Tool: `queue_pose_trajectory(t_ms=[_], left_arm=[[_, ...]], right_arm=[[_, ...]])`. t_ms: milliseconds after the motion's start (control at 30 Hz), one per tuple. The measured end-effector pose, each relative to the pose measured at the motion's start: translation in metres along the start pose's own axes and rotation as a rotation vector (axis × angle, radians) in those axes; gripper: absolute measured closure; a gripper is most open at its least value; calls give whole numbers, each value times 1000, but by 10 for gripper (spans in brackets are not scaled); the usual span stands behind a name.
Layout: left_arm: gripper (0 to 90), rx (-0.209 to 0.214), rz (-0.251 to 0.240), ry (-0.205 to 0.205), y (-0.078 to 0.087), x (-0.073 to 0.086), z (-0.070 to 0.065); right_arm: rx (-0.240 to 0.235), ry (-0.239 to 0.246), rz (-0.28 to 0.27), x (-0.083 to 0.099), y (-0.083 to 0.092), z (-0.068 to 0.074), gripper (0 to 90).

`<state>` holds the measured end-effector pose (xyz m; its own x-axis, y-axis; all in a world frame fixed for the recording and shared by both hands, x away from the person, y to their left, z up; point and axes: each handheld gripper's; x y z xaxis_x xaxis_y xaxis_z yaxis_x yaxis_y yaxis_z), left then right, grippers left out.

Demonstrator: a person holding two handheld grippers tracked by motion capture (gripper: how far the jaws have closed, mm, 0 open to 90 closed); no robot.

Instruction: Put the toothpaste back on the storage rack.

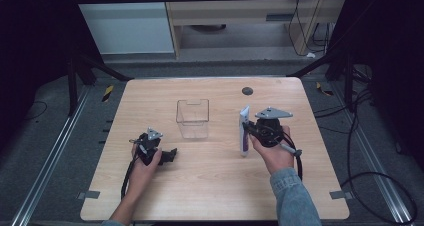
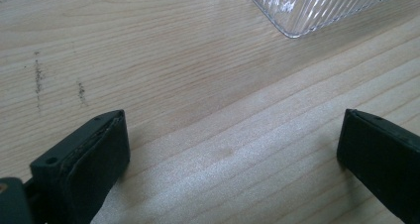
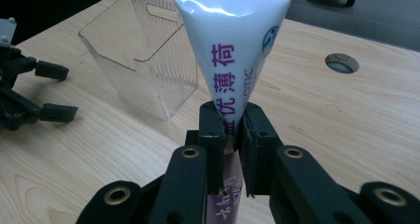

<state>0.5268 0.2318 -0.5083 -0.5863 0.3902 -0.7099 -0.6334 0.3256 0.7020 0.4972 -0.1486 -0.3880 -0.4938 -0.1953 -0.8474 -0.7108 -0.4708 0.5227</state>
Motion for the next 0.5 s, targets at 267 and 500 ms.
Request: queue_pose_trajectory(t_ms=[267, 500], left_arm=[[0, 0, 0, 0, 0, 0, 0], [0, 0, 0, 0, 0, 0, 0]], right_arm=[[10, -11, -18, -2, -4, 3, 808], [10, -9, -51, -9, -9, 9, 808]])
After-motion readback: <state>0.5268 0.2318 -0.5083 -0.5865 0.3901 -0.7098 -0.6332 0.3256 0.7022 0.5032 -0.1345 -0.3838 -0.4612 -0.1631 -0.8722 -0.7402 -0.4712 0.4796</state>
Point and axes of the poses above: each handheld gripper's, and its own axes: y roughly backward along the jaws, x roughly out of its underside, z roughly to its left, and after that the axes turned 3 degrees about -y, right-handed
